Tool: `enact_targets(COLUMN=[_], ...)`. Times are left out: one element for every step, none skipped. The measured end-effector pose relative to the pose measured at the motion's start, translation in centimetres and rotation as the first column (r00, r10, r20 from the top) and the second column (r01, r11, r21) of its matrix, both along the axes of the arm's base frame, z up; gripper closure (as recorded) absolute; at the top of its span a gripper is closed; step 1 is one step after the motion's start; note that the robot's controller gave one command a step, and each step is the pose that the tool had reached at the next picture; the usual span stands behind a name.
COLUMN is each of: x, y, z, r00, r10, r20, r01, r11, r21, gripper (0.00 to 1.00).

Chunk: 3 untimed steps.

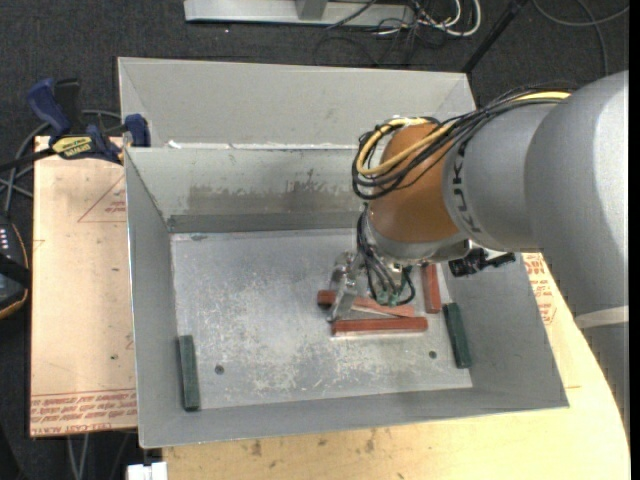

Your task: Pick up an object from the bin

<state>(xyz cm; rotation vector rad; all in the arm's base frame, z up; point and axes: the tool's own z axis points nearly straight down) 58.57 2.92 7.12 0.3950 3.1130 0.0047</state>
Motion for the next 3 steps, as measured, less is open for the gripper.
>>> enact_targets(x=[-6.4, -6.4, -7.3], y=[-0.4, -0.4, -2.3], z=[13.0, 12.5, -0.4], r00=[0.999, 0.999, 0.998], r10=[-0.04, -0.039, -0.064], r20=[0.002, -0.002, -0.005], r01=[0.04, 0.039, 0.064], r11=[0.999, 0.999, 0.998], r21=[-0.001, -0.002, -0.002], gripper=[1.0, 0.0, 0.0])
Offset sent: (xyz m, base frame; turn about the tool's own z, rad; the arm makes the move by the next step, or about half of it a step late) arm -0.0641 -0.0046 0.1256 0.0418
